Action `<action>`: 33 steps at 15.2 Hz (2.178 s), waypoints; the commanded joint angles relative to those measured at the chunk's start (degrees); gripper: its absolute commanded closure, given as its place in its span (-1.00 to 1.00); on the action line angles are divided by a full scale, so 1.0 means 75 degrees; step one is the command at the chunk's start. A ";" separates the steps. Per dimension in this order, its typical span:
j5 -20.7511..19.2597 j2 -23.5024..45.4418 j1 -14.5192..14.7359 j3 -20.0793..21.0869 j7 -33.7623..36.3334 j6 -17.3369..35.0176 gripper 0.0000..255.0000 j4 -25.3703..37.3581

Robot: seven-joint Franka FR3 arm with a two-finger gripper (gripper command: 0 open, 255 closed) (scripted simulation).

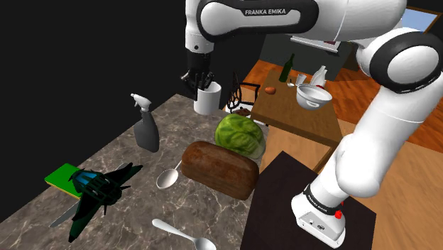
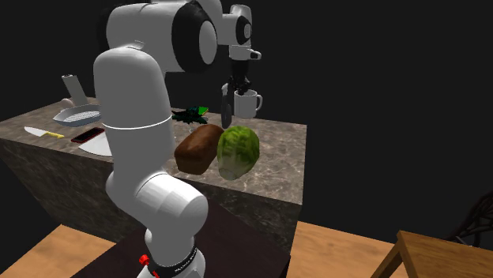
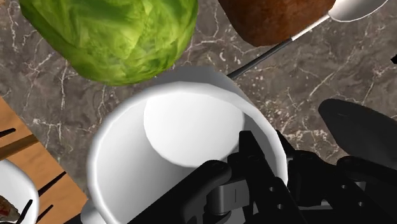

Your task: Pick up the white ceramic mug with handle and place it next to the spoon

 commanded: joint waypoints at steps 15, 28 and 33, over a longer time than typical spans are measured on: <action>0.1056 -0.3156 0.0994 0.1004 0.1618 0.0399 1.00 -0.3377; 0.2211 -0.4723 0.2087 0.2241 0.3399 0.0167 1.00 -0.4399; 0.2277 -0.4669 0.2111 0.2349 0.3367 0.0685 1.00 -0.4863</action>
